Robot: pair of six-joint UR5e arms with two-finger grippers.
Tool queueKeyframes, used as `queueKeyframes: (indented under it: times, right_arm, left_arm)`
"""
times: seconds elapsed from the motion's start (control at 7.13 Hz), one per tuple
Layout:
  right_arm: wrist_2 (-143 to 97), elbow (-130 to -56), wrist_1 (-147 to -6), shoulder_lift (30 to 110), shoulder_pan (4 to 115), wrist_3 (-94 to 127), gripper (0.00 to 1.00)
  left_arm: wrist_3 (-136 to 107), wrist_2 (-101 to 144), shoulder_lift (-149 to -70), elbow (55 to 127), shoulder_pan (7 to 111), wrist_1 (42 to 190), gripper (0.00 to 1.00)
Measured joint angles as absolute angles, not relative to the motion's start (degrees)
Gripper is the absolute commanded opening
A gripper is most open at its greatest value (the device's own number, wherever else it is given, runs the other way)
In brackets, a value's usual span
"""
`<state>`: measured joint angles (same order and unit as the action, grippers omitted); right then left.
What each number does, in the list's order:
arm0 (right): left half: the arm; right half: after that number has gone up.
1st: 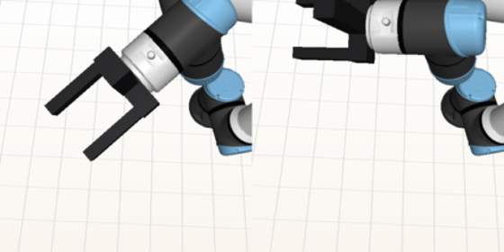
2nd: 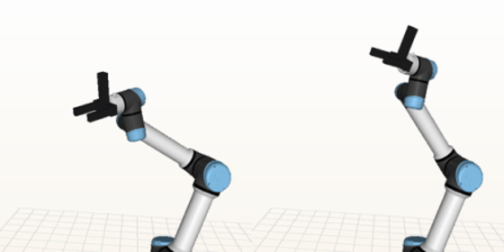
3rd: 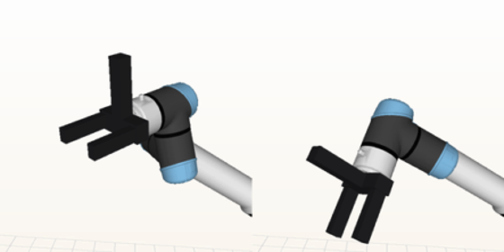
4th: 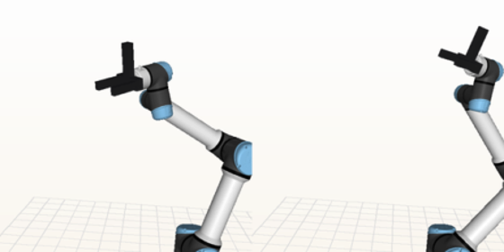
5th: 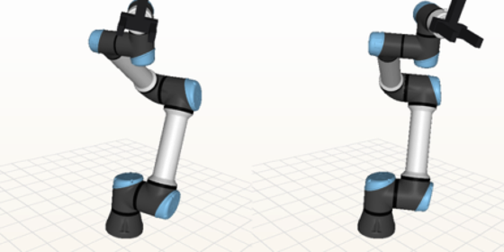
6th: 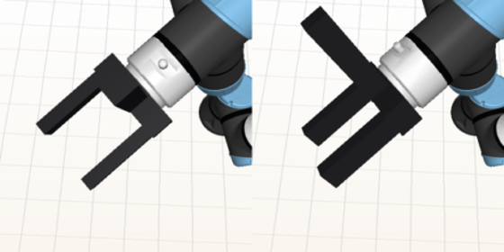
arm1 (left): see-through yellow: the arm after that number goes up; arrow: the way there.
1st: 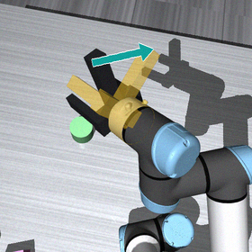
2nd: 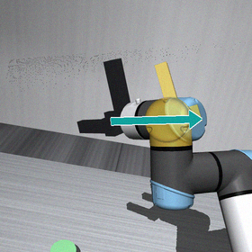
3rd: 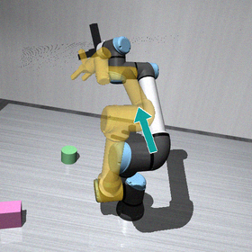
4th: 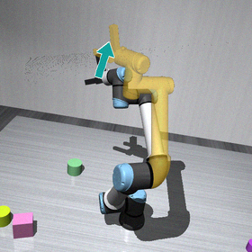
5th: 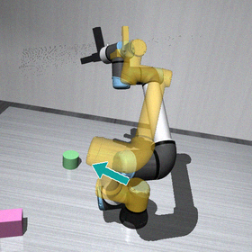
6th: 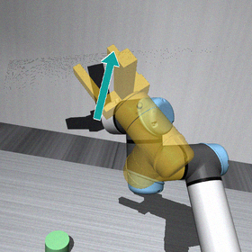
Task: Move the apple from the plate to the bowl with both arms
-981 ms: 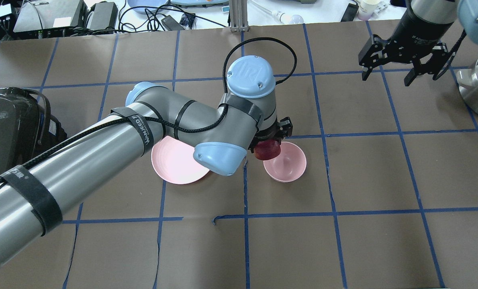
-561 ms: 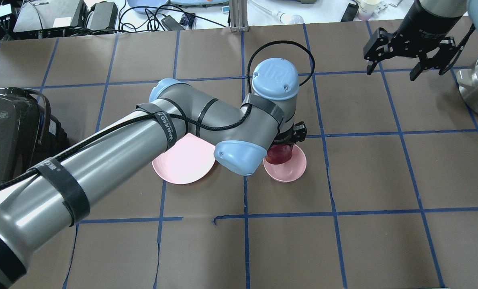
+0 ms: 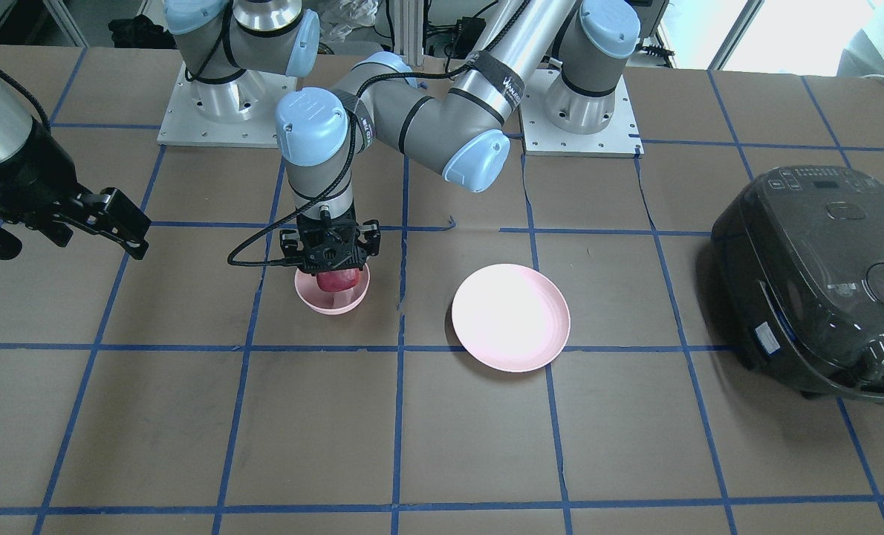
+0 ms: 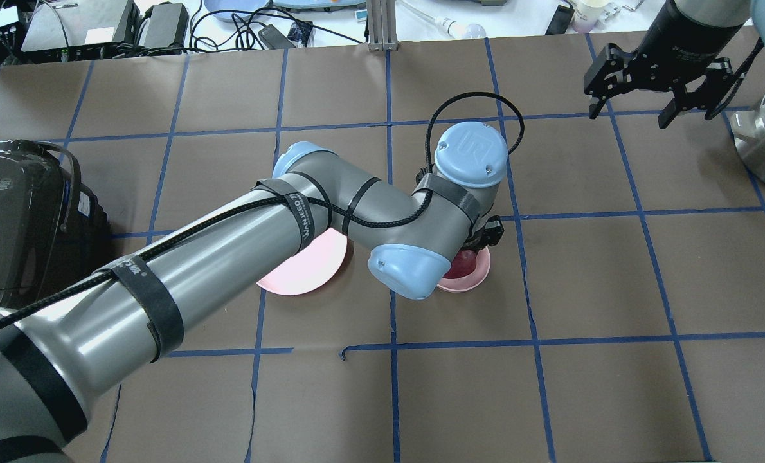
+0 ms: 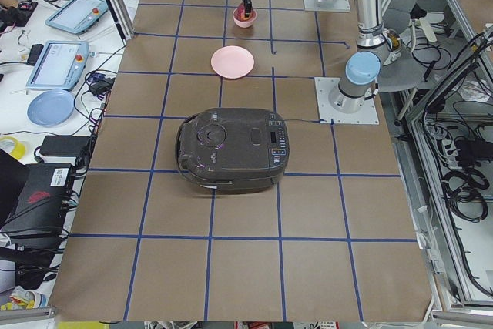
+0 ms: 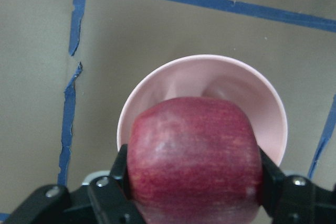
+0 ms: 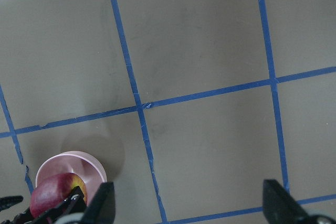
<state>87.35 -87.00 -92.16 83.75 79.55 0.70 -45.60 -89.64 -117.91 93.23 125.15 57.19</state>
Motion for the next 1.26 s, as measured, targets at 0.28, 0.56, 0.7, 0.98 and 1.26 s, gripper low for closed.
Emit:
queueKeyframes:
  times: [0.28,0.56,0.7,0.98,1.26]
  right_arm:
    - [87.36,-87.01,-92.19,83.79,79.48,0.70,1.00]
    - [87.34,-87.04,-92.22,84.24,79.47,0.74,1.00]
    - [87.28,-87.07,-92.25,84.74,79.50,0.72,1.00]
    - [87.20,-87.09,-92.31,85.04,79.53,0.71,1.00]
    - [87.25,-87.12,-92.44,85.06,79.53,0.70,1.00]
  left_arm:
    - [-45.56,-89.62,-118.31,93.23,125.16,55.84,1.00]
    - [-45.23,-89.47,-118.18,93.28,125.19,54.74,1.00]
    - [-45.00,-89.48,-117.92,93.36,125.18,54.57,1.00]
    - [-44.12,-89.69,-116.12,93.79,124.51,54.58,1.00]
    - [-39.01,-89.95,-111.56,94.88,120.89,56.97,1.00]
